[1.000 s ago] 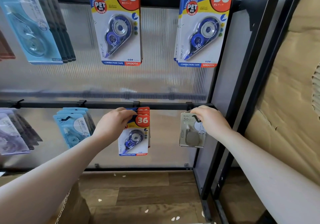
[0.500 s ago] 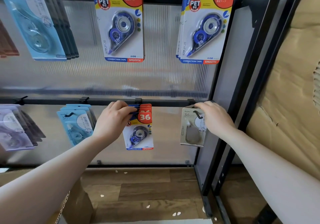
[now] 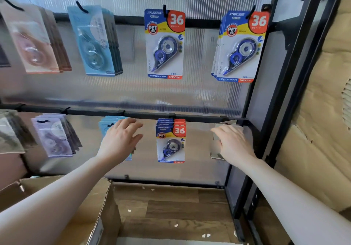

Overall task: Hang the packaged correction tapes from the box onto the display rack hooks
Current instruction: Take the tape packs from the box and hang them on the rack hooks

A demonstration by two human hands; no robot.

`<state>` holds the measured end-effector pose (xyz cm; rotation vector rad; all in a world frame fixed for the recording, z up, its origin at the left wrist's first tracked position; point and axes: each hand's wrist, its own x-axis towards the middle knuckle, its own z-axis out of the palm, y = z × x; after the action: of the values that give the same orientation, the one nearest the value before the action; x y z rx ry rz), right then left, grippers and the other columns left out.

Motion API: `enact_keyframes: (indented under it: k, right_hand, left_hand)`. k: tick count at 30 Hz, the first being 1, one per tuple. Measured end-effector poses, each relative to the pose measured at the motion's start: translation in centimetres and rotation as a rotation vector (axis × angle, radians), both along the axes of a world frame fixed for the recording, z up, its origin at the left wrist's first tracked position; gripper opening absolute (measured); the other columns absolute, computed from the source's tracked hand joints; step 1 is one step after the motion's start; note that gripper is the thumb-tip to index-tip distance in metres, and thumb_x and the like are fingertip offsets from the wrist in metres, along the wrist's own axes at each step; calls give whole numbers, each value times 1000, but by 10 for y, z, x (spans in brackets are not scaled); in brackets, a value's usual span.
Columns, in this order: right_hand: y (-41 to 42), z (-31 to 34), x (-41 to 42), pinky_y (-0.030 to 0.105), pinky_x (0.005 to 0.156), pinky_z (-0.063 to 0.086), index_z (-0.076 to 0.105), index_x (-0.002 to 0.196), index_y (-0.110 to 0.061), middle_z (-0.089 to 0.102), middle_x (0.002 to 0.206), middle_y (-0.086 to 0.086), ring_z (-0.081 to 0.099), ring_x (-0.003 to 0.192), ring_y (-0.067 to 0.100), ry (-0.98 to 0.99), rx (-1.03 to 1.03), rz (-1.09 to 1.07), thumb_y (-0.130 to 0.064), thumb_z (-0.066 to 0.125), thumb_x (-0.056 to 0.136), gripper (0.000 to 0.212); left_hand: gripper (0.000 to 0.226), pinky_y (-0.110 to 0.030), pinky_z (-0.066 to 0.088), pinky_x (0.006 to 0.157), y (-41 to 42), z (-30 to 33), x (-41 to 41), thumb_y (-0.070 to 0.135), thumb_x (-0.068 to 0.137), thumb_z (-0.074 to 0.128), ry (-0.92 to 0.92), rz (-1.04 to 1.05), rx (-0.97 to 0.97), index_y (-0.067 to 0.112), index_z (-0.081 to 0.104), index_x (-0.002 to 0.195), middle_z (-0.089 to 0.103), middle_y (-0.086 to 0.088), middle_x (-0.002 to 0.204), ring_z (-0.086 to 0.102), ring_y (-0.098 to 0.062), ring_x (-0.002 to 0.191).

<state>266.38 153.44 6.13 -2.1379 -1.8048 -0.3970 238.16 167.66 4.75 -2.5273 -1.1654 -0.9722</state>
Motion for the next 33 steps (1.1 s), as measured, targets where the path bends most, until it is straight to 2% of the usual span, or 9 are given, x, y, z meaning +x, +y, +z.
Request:
enact_keyframes:
  k: [4, 11, 14, 18, 23, 28, 33]
  right_hand:
    - [9, -11, -44, 31, 107, 28, 40, 138, -23, 43, 140, -4, 35, 130, 16, 16, 3, 53, -23, 40, 97, 41]
    - [38, -39, -134, 30, 96, 37, 52, 126, -19, 53, 129, 1, 46, 119, 21, 44, -61, 199, -31, 47, 95, 34]
    - [48, -50, -176, 33, 101, 34, 44, 134, -19, 49, 134, 0, 43, 123, 21, 65, -101, 257, -32, 45, 96, 40]
    - [65, -65, -231, 34, 103, 32, 41, 136, -19, 46, 135, 1, 39, 125, 21, 55, -143, 324, -33, 42, 97, 42]
    - [89, -87, -284, 32, 105, 27, 38, 137, -20, 42, 139, -1, 35, 129, 20, 57, -224, 362, -33, 40, 98, 41]
    - [114, -107, -323, 33, 104, 28, 40, 136, -19, 45, 136, 1, 37, 127, 21, 49, -257, 379, -32, 42, 97, 41]
    - [125, -128, -344, 35, 104, 30, 40, 137, -18, 46, 135, 2, 39, 126, 22, 46, -298, 382, -32, 43, 97, 42]
  left_hand:
    - [29, -46, 50, 79, -3, -7, -49, 24, 83, 68, 17, 65, 0, 10, 66, 108, 63, -13, 112, 59, -37, 100]
    - [33, -48, 49, 84, -11, -31, -143, 27, 83, 68, 32, 177, -48, 12, 65, 113, 61, -10, 115, 57, -34, 105]
    - [34, -47, 48, 86, -14, -46, -184, 28, 83, 67, 61, 226, -73, 12, 65, 113, 62, -10, 115, 56, -33, 107]
    - [35, -46, 48, 85, -12, -68, -236, 28, 81, 69, 72, 295, -143, 14, 65, 112, 61, -7, 115, 56, -32, 108]
    - [37, -44, 45, 92, -4, -93, -285, 33, 86, 64, 78, 313, -239, 16, 61, 118, 57, -4, 122, 51, -29, 114]
    - [40, -40, 37, 100, 15, -117, -320, 35, 88, 60, 104, 339, -302, 13, 59, 122, 53, -8, 129, 46, -29, 121]
    - [45, -39, 39, 101, 24, -151, -326, 41, 91, 53, 184, 300, -439, 17, 52, 129, 47, -4, 133, 42, -26, 124]
